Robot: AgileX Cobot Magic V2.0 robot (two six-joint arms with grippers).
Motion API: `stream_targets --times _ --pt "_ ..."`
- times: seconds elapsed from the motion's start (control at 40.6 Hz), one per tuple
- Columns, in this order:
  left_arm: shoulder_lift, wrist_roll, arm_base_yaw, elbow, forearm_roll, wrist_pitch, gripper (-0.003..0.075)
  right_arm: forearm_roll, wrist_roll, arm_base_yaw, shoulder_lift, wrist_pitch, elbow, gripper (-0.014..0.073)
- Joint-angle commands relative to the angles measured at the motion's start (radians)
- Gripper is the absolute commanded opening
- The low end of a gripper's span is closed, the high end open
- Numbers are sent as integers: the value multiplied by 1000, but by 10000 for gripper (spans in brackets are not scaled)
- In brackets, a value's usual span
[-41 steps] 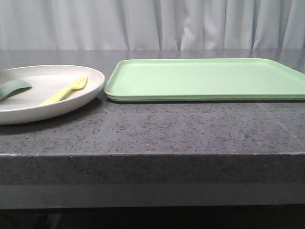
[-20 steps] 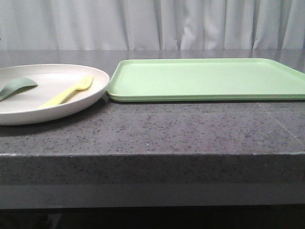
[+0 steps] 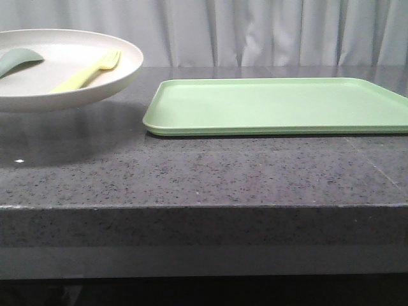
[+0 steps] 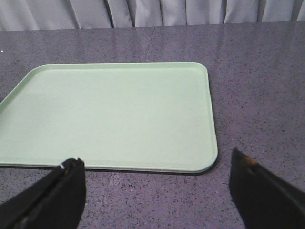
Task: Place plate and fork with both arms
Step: 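Lift the plate and carry it over the green tray, lowering it, then open the left gripper and raise it away from the plate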
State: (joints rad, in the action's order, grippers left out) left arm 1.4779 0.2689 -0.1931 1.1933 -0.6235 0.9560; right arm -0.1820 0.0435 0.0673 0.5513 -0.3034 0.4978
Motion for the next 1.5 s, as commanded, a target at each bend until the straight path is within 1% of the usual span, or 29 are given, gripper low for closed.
stream_targets --times 0.0,0.123,0.271,0.443,0.541,0.665,0.763,0.911,1.058,1.206,1.28,1.329,1.403,1.477 --pt "-33 4 36 29 -93 -38 -18 -2 7 -6 8 89 36 633" --pt "4 -22 109 64 -104 -51 -18 -2 7 -6 8 88 36 633" --pt "86 -84 226 166 -102 -59 -18 -2 7 -6 8 82 36 633" --pt "228 -172 374 344 -72 -59 -18 -2 7 -6 8 81 36 633" --pt "315 -223 460 471 -24 -53 -18 -2 7 -6 8 81 36 633" --pt "439 -277 540 641 23 -22 -18 -2 7 -6 8 81 36 633" --pt "538 -318 570 782 26 13 -18 -2 7 -6 8 81 36 633" --pt "667 -415 579 977 28 68 -18 -2 7 -6 8 81 36 633" --pt "727 -460 579 1057 28 111 -18 -2 7 -6 8 81 36 633" --pt "743 -460 581 1060 39 128 -13 -2 7 -6 8 81 36 633" --pt "745 -460 585 1060 55 124 12 -2 7 -6 8 81 36 633" --pt "745 -460 587 1060 55 122 52 -2 7 -6 8 81 36 633" --pt "745 -460 591 1060 55 117 141 -2 7 -6 8 81 36 633" --pt "745 -460 593 1060 55 117 260 -2 7 -6 8 81 36 633"
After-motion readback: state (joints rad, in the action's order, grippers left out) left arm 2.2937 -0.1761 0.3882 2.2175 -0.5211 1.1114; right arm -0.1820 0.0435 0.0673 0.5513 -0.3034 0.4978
